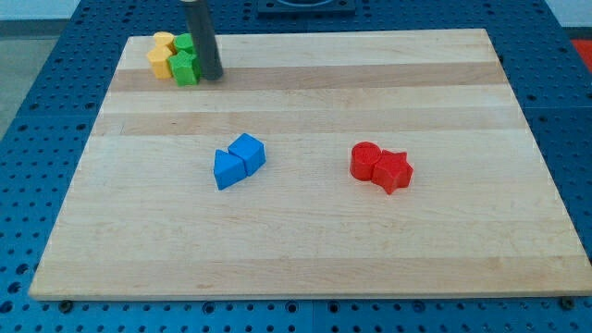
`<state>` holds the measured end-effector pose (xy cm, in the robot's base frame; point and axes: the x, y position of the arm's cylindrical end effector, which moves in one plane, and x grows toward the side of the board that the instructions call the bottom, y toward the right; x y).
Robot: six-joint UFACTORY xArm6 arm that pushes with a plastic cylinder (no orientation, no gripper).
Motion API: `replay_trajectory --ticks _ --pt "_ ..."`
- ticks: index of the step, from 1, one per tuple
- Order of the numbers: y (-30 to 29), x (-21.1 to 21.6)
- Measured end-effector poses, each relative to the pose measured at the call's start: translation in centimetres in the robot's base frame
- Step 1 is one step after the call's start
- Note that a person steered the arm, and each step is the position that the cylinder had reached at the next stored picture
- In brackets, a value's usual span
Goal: Move the triangle to the top center
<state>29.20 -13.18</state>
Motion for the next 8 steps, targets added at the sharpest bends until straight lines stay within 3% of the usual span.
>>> replay_trajectory --ticks 1,4,6,7,8 --pt "2.2 4.2" --pt "1.4 11.6" --pt "-3.7 16.0" --pt "-1.5 20.7" --pt "1.6 22.0"
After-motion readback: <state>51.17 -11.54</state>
